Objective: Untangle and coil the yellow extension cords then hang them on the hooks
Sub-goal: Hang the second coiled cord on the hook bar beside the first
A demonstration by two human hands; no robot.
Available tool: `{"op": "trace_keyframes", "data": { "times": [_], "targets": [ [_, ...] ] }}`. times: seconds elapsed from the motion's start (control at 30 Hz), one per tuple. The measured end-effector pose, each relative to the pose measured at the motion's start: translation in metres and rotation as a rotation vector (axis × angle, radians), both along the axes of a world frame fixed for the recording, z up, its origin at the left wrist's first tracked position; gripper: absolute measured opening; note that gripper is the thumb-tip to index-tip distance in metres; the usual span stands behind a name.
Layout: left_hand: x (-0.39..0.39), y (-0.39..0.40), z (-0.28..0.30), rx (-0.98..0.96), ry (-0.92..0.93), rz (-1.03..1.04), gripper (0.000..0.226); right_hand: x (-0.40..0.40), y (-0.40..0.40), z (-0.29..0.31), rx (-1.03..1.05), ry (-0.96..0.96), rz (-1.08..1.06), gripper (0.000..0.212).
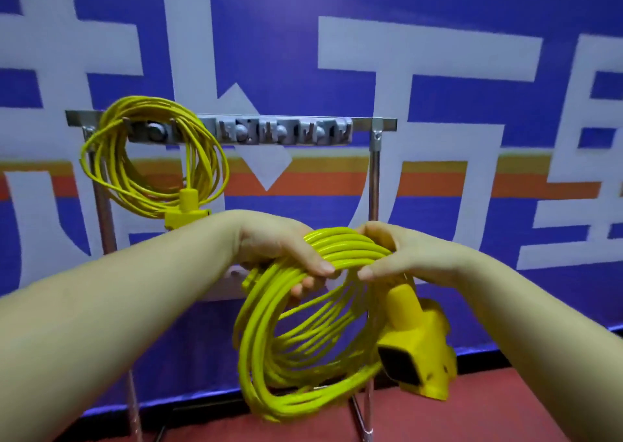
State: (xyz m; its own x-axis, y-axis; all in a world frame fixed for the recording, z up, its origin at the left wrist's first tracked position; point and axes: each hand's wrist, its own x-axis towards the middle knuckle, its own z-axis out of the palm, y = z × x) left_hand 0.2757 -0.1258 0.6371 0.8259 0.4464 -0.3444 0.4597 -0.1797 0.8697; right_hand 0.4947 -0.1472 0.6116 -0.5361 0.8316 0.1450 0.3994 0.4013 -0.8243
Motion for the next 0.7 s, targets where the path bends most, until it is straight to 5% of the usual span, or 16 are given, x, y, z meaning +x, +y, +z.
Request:
{"op": "trace_keyframes", "data": {
  "times": [0.3,0.7],
  "targets": [
    [0.013,0.031,0.080,0.326,0.031,0.044,0.007,0.013,0.034,0.078,0.128,-0.048,-0.032,0.055],
    [0.042,0.104,0.164,0.739,0.145,0.336,0.012,0.027,0.112,0.156,0.202,-0.064,-0.116,0.031]
  ]
}}
